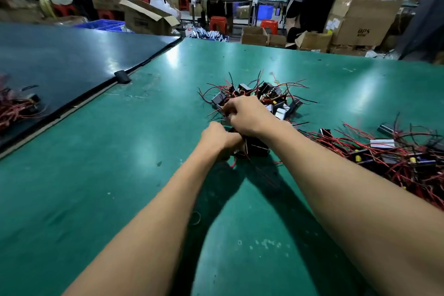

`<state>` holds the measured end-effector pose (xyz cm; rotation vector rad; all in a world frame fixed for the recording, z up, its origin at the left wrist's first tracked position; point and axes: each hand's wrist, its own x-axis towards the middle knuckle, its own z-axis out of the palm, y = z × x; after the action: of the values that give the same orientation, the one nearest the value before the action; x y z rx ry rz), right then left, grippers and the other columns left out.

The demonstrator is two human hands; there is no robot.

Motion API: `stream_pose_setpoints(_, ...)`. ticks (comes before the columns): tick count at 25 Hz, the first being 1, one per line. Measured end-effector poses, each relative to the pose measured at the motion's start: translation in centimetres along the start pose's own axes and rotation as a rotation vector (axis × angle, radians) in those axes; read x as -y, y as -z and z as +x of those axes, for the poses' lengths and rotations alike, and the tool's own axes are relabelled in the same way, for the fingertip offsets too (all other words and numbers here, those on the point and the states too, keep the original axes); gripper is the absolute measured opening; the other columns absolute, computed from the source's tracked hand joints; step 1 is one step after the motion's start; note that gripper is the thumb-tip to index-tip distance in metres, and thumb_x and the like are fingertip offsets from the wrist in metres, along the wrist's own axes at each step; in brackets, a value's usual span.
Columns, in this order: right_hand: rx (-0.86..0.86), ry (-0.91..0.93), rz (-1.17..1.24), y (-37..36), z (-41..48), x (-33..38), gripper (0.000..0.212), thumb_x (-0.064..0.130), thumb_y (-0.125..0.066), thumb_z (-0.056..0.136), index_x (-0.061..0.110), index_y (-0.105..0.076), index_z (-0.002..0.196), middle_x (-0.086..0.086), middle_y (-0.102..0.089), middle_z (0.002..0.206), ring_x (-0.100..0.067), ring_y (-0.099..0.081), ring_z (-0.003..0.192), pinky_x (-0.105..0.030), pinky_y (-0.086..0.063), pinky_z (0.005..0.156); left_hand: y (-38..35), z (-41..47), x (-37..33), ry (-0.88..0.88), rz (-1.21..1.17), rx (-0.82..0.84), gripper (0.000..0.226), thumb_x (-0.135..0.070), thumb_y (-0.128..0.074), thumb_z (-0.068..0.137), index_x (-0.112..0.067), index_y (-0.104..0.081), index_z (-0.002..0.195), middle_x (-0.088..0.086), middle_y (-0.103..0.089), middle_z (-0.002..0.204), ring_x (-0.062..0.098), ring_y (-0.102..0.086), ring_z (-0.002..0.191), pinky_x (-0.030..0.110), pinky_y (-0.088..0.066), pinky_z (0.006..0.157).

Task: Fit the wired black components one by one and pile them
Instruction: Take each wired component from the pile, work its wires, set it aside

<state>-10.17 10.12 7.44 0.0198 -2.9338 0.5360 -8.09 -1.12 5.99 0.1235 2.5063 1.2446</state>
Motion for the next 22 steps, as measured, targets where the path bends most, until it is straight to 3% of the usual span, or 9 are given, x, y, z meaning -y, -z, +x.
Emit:
stream_pose_setpoints(3, 0.148, -0.07, -0.347, -1.9, 0.8, 0.6, 0.037, 0.027, -0.065, 0.082, 0.014, -0.062, 0.116, -0.016, -0.058, 0.135, -0.034, -0.059, 0.117, -0.037, -0.048, 0.09, 0.9, -2.5, 1.3, -0.009, -0.029, 0.166, 0.02, -0.004, -0.068, 0.073, -0.007, -0.059, 0.056, 0.009, -0.057, 0.053, 0.018, -0.037, 0.03, 0.017, -0.032, 0.038)
stream_pose_setpoints(6, 0.091, -0.051, -0.412, -2.9, 0.0, 1.7, 0.014, 0.021, -0.063, 0.082, 0.015, -0.052, 0.087, -0.016, -0.066, 0.116, -0.034, -0.063, 0.102, -0.034, -0.039, 0.073, 1.7, -3.8, 2.1, -0.051, 0.043, 0.224, 0.028, -0.006, -0.071, 0.075, -0.011, -0.055, 0.054, -0.004, -0.052, 0.038, 0.016, -0.04, 0.032, 0.014, -0.033, 0.036)
stream_pose_setpoints(9, 0.058, -0.085, -0.016, -1.4, -1.4, 1.9, 0.012, 0.024, -0.067, 0.082, 0.013, -0.067, 0.085, -0.011, -0.071, 0.093, -0.029, -0.066, 0.086, -0.03, -0.049, 0.07, 2.6, -5.3, 2.6, -0.065, 0.065, 0.288, 0.017, -0.006, -0.072, 0.077, -0.011, -0.058, 0.068, -0.006, -0.054, 0.038, 0.014, -0.043, 0.035, 0.012, -0.034, 0.036)
stream_pose_setpoints(11, -0.086, -0.104, 0.389, 1.3, -2.7, 1.9, 0.009, 0.025, -0.074, 0.083, 0.017, -0.073, 0.087, -0.001, -0.074, 0.082, -0.012, -0.071, 0.078, -0.027, -0.057, 0.069, 2.9, -6.3, 2.8, -0.072, 0.077, 0.359, 0.012, -0.004, -0.072, 0.078, -0.009, -0.061, 0.08, -0.002, -0.056, 0.046, 0.013, -0.042, 0.035, 0.012, -0.033, 0.037)
stream_pose_setpoints(14, -0.433, -0.045, 0.806, 6.4, -5.1, 1.8, 0.017, 0.03, -0.076, 0.086, 0.023, -0.069, 0.1, 0.006, -0.073, 0.093, 0.0, -0.067, 0.082, -0.018, -0.053, 0.07, 2.8, -7.5, 2.6, -0.079, 0.12, 0.395, 0.017, -0.002, -0.071, 0.079, -0.012, -0.061, 0.089, 0.006, -0.059, 0.059, 0.012, -0.046, 0.036, 0.014, -0.035, 0.037)
stream_pose_setpoints(16, -0.545, -0.003, 0.973, 9.3, -7.1, 1.6, 0.02, 0.032, -0.074, 0.088, 0.02, -0.068, 0.103, 0.006, -0.071, 0.097, 0.006, -0.065, 0.079, -0.011, -0.048, 0.065, 2.2, -7.8, 2.3, -0.096, 0.184, 0.385, 0.016, -0.003, -0.069, 0.08, -0.014, -0.061, 0.087, 0.01, -0.063, 0.068, 0.015, -0.052, 0.039, 0.016, -0.039, 0.039)
stream_pose_setpoints(19, -0.515, -0.007, 1.082, 11.4, -10.7, 0.7, 0.019, 0.038, -0.07, 0.09, 0.02, -0.069, 0.096, 0.01, -0.073, 0.088, -0.003, -0.068, 0.081, -0.016, -0.047, 0.062, 1.2, -8.7, 1.5, -0.186, 0.375, 0.299, 0.013, -0.006, -0.064, 0.08, -0.013, -0.069, 0.09, 0.005, -0.065, 0.072, 0.017, -0.055, 0.051, 0.017, -0.045, 0.047)
stream_pose_setpoints(22, -0.282, -0.092, 1.139, 11.0, -14.7, -1.2, 0.019, 0.034, -0.071, 0.09, 0.015, -0.067, 0.09, 0.009, -0.071, 0.074, -0.016, -0.07, 0.071, -0.024, -0.053, 0.058, 0.9, -9.4, 0.9, -0.258, 0.547, 0.288, 0.018, -0.013, -0.066, 0.079, -0.019, -0.074, 0.094, -0.002, -0.07, 0.081, 0.012, -0.062, 0.069, 0.019, -0.048, 0.057)
